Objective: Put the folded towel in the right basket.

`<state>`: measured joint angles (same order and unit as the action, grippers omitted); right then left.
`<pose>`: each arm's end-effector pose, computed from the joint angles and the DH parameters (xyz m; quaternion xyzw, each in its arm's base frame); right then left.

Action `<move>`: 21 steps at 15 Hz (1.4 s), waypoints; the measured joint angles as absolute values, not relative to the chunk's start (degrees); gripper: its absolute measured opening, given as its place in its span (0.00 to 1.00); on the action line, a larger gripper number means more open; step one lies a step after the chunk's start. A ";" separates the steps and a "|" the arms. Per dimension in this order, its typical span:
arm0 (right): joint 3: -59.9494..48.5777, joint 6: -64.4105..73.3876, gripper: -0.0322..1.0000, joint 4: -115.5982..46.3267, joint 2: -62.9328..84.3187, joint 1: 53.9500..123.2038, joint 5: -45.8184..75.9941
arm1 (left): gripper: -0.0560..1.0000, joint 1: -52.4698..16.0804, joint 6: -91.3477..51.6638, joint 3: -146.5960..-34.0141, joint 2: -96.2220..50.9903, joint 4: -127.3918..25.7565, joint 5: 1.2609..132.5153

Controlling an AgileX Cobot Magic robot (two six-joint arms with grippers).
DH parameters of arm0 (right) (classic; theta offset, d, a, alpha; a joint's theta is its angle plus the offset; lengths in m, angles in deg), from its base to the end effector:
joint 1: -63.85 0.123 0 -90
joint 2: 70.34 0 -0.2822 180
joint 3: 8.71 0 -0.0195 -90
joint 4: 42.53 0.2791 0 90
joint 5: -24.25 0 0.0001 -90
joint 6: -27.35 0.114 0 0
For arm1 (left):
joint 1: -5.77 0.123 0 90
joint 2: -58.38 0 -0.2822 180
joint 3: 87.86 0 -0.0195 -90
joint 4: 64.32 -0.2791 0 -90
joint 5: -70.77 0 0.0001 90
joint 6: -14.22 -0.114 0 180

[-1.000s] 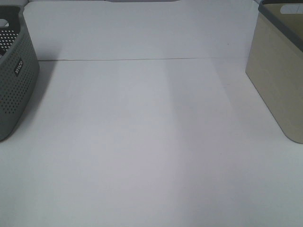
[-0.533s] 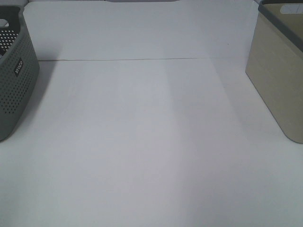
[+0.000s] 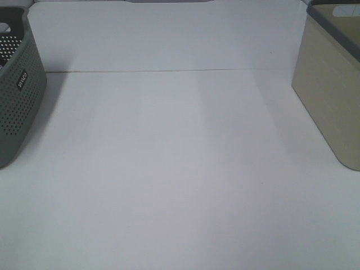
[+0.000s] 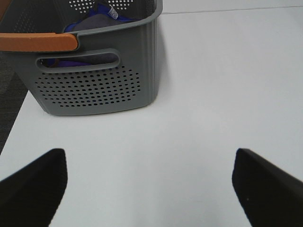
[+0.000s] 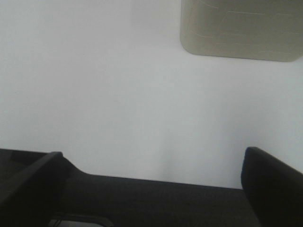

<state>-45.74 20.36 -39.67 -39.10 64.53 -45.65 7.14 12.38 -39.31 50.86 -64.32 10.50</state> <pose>0.0866 0.0064 0.3059 -0.0628 0.9317 0.0053 0.3577 0.0430 0.0010 0.2812 0.0035 0.8496 0.0148 0.5272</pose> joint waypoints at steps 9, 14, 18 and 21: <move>-56.11 21.56 0.97 -41.16 -62.76 64.53 -43.81 | 0.89 7.14 12.38 -39.31 50.86 -64.32 10.50; -59.66 21.51 0.97 -40.47 -62.76 64.53 -39.40 | 0.89 7.14 12.38 -39.31 50.86 -64.32 10.50; -59.66 21.51 0.97 -40.47 -62.76 64.53 -39.40 | 0.89 7.14 12.38 -39.31 50.86 -64.32 10.50; -59.66 21.51 0.97 -40.47 -62.76 64.53 -39.40 | 0.89 7.14 12.38 -39.31 50.86 -64.32 10.50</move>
<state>-59.66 21.51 -40.47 -62.76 64.53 -39.40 7.14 12.38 -39.31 50.86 -64.32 10.50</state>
